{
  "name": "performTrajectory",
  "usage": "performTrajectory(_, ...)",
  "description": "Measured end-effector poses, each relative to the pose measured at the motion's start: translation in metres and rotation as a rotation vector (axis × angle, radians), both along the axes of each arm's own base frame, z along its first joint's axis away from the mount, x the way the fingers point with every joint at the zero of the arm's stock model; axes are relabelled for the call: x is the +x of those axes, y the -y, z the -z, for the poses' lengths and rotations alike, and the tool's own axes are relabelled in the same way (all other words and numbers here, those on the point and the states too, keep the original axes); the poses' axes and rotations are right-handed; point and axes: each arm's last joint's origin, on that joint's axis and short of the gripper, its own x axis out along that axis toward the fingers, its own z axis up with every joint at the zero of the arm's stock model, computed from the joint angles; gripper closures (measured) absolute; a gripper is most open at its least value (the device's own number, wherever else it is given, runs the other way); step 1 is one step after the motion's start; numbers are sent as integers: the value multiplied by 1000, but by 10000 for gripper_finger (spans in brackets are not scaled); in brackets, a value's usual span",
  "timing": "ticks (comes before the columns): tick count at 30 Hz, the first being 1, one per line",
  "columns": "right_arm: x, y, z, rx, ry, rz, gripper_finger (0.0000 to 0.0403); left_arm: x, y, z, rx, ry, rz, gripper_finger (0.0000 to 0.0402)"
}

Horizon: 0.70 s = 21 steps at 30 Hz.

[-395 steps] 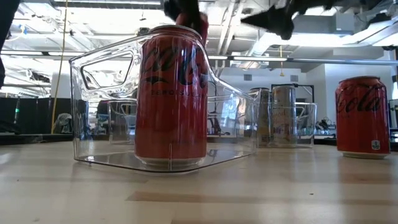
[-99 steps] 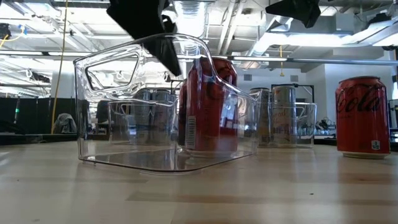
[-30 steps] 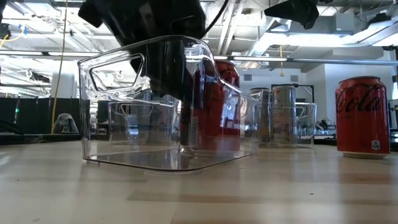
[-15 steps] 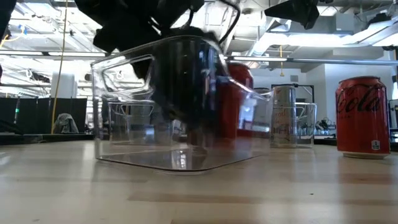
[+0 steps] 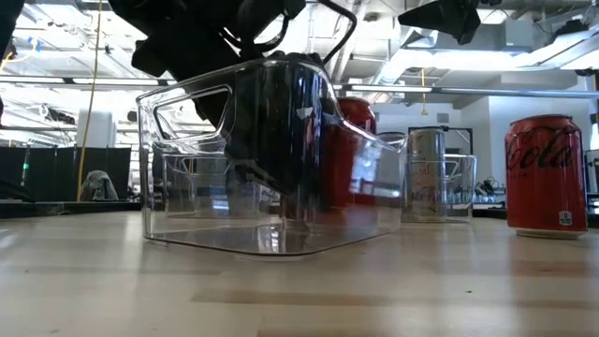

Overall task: Sort soda cans
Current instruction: Adjust the red soda cans in the center transparent bin

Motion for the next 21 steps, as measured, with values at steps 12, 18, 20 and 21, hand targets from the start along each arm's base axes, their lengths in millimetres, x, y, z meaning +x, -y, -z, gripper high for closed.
performTrajectory(12, 0, 0, 0, -21, -7, -3, 37, 0, -5, 0, 69, 45, -191, 401)
performTrajectory(18, 0, 0, 2, -27, -21, -3, 37, 2, -6, -3, 78, 95, -245, 401)
performTrajectory(20, 0, 0, 2, -28, -25, -3, 37, 3, -6, -4, 83, 106, -257, 401)
performTrajectory(21, 0, 0, 2, -29, -26, -3, 37, 3, -6, -4, 80, 111, -260, 401)
